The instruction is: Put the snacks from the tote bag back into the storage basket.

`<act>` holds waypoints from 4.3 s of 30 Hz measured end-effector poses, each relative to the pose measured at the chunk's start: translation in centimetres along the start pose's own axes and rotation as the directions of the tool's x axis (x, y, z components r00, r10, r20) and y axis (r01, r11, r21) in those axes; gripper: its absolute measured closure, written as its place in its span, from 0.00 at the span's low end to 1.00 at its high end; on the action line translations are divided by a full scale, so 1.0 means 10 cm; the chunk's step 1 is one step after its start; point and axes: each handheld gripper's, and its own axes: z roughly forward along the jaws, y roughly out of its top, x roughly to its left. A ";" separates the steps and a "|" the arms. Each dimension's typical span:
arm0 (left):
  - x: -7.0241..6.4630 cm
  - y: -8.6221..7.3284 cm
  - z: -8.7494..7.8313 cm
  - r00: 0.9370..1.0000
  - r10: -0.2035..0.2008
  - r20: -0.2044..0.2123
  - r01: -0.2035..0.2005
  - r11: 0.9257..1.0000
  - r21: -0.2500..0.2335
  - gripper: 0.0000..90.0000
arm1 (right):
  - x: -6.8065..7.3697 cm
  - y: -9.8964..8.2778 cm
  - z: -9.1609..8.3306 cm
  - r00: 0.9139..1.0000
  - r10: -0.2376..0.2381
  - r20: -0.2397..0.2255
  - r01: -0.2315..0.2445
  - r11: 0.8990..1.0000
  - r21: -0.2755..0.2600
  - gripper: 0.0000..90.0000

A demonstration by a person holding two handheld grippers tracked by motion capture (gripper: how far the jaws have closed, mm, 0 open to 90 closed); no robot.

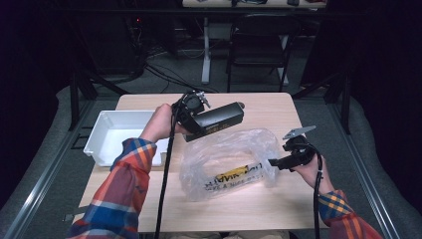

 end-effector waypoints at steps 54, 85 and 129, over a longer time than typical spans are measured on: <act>0.92 -2.52 0.33 0.974 -0.218 -0.059 0.220 0.975 0.024 0.48 | -0.02 -0.16 -0.03 1.000 0.020 0.009 -0.020 1.000 0.010 0.17; 1.06 -2.41 0.41 0.872 -0.485 -0.070 0.465 0.863 -0.197 0.31 | -0.03 -0.18 -0.04 1.000 0.017 0.018 -0.017 1.000 0.015 0.17; 1.05 -1.75 1.00 0.762 -0.644 -0.063 0.639 0.764 -0.090 0.91 | -0.07 -0.24 -0.01 0.999 0.032 0.014 -0.032 0.999 0.038 0.20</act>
